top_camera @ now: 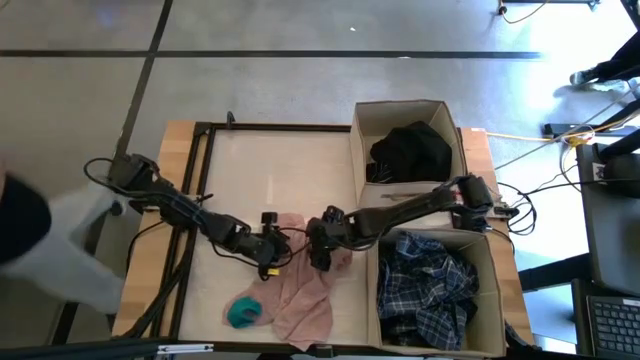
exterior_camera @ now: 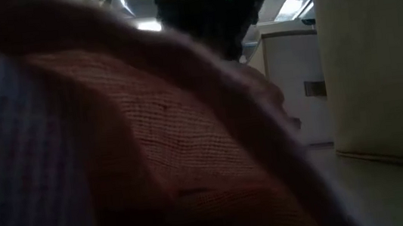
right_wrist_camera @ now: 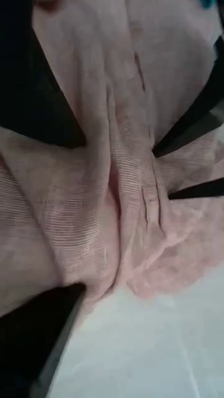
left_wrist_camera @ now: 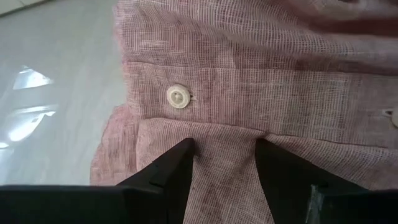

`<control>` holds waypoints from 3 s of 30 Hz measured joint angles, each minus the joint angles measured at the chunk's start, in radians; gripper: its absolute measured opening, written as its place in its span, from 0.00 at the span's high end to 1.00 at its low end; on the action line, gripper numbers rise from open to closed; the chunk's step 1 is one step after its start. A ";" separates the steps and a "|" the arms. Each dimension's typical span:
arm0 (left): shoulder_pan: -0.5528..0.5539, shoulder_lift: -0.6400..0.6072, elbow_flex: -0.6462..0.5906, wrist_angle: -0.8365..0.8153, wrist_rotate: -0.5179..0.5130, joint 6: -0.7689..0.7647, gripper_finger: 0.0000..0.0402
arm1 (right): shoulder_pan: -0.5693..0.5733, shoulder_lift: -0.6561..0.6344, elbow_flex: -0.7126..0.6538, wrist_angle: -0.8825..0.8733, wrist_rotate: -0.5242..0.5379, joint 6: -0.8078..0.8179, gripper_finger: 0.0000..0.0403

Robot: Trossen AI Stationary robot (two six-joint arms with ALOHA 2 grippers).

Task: Sort clothes
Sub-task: Put the pink shirt into the bottom laundry organizer

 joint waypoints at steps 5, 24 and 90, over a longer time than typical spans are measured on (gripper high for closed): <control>0.010 0.026 0.000 0.041 0.000 0.003 0.59 | -0.016 0.068 0.000 0.027 -0.048 0.011 0.07; 0.013 0.048 0.000 0.091 0.027 0.034 0.59 | -0.033 0.215 0.006 0.097 -0.058 0.015 0.48; -0.056 -0.291 -0.049 -0.323 -0.118 -0.097 0.59 | 0.119 0.106 0.893 -0.997 0.787 -0.152 0.84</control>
